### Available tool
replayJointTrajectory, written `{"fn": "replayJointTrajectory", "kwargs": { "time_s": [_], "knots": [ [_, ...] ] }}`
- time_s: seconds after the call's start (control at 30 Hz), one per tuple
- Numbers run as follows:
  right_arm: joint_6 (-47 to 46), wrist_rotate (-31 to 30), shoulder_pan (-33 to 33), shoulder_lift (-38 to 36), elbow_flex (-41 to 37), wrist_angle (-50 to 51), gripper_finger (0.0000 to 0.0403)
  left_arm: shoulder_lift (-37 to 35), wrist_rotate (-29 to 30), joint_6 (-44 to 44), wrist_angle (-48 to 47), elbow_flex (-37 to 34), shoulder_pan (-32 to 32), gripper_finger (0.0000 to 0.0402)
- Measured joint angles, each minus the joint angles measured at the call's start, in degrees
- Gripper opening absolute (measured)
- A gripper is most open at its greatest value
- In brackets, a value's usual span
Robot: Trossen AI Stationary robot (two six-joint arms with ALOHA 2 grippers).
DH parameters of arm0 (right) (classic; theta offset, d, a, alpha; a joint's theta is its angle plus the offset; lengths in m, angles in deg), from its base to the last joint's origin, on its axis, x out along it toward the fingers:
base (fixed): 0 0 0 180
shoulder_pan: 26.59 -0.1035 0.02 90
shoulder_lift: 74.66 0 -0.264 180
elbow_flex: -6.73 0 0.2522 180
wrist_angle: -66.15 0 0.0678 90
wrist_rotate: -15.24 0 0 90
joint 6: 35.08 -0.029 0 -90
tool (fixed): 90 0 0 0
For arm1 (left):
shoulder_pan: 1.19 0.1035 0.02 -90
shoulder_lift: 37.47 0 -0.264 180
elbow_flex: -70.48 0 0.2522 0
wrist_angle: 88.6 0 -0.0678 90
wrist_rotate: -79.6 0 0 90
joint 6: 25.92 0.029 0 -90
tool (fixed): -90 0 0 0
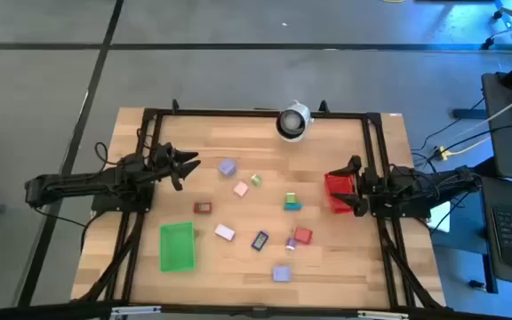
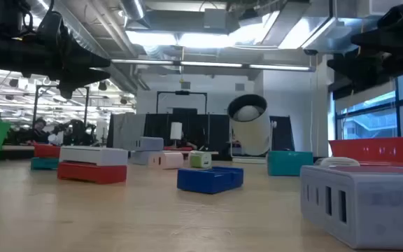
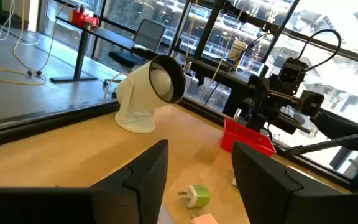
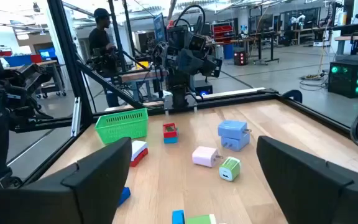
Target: Pick & Place Office items
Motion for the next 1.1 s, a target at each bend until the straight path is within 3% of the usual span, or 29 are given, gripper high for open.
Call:
{"fn": "replayJointTrajectory", "kwargs": {
  "time_s": [0.8,1.0,1.1],
  "knots": [
    [-0.3,-1.1,0.0,0.0,0.0,-0.2,0.0347,0.0,0.0,0.0,0.0,0.0,0.0,0.0177],
    [-12.4,-1.2,0.0,0.0,0.0,-0.2,0.0347,0.0,0.2,-0.2,0.1,0.0,0.0,0.0175],
    [-18.8,-3.0,0.0,0.0,0.0,-0.4,0.0347,0.0,3.3,-4.0,1.2,0.0,0.0,0.0174]
  ]
}}
